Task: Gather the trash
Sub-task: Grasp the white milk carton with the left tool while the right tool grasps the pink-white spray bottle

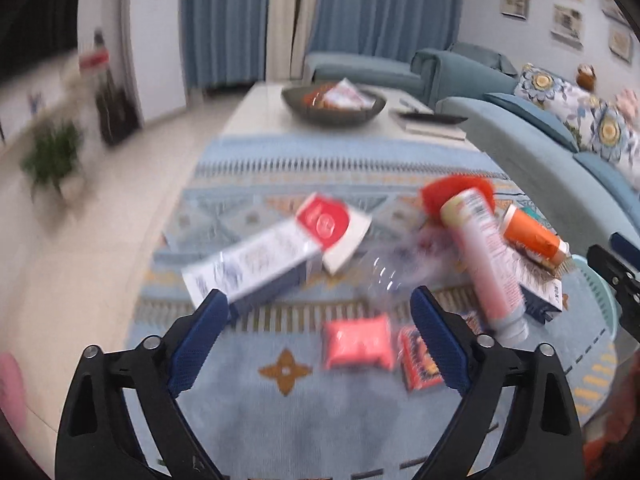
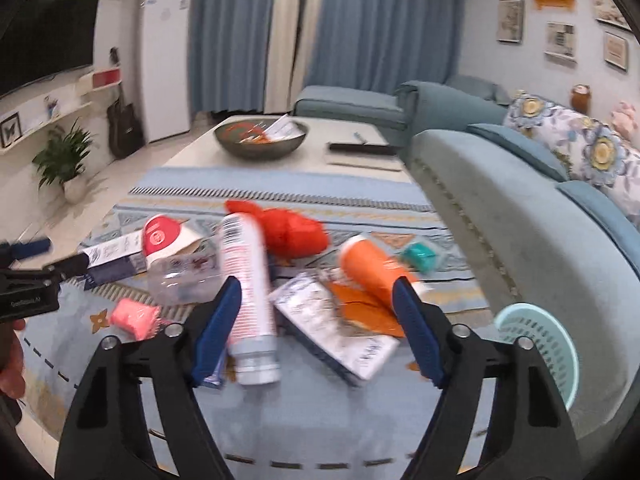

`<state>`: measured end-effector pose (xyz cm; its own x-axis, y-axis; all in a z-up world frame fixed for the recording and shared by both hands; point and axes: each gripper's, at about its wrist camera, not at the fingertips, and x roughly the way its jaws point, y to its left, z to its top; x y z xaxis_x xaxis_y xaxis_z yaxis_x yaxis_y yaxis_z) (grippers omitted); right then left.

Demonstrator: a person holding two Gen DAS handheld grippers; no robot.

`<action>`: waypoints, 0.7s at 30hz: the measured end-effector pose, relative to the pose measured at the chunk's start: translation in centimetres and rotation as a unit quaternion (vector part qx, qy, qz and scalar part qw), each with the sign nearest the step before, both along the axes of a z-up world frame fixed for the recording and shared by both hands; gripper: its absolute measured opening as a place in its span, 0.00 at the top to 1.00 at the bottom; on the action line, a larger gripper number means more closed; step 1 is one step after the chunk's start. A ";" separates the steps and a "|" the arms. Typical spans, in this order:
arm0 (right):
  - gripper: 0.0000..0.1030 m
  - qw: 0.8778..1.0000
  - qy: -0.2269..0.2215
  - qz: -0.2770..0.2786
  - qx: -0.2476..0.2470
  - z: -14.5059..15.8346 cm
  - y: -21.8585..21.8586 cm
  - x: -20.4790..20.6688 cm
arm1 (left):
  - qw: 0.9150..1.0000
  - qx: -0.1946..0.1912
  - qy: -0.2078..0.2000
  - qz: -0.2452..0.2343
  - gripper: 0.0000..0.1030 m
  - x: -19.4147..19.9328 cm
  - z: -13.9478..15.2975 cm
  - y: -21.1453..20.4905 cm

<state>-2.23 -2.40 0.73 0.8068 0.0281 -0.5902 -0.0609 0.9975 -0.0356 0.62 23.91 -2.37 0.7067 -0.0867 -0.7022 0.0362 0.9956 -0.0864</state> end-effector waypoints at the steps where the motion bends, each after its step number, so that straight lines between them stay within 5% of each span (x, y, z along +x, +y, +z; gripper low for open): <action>1: 0.37 1.000 0.006 0.003 0.003 -0.3 0.3 0.4 | 1.000 0.001 0.008 0.006 0.15 0.3 -0.7 0.6; 10: 0.37 0.998 0.051 0.038 0.025 -3.9 2.1 4.5 | 0.996 0.091 0.003 -0.024 0.15 5.4 -2.7 4.8; 21: 0.35 0.992 0.101 0.058 0.051 -7.4 2.6 8.1 | 0.985 0.100 0.076 -0.118 0.16 10.4 -7.4 4.6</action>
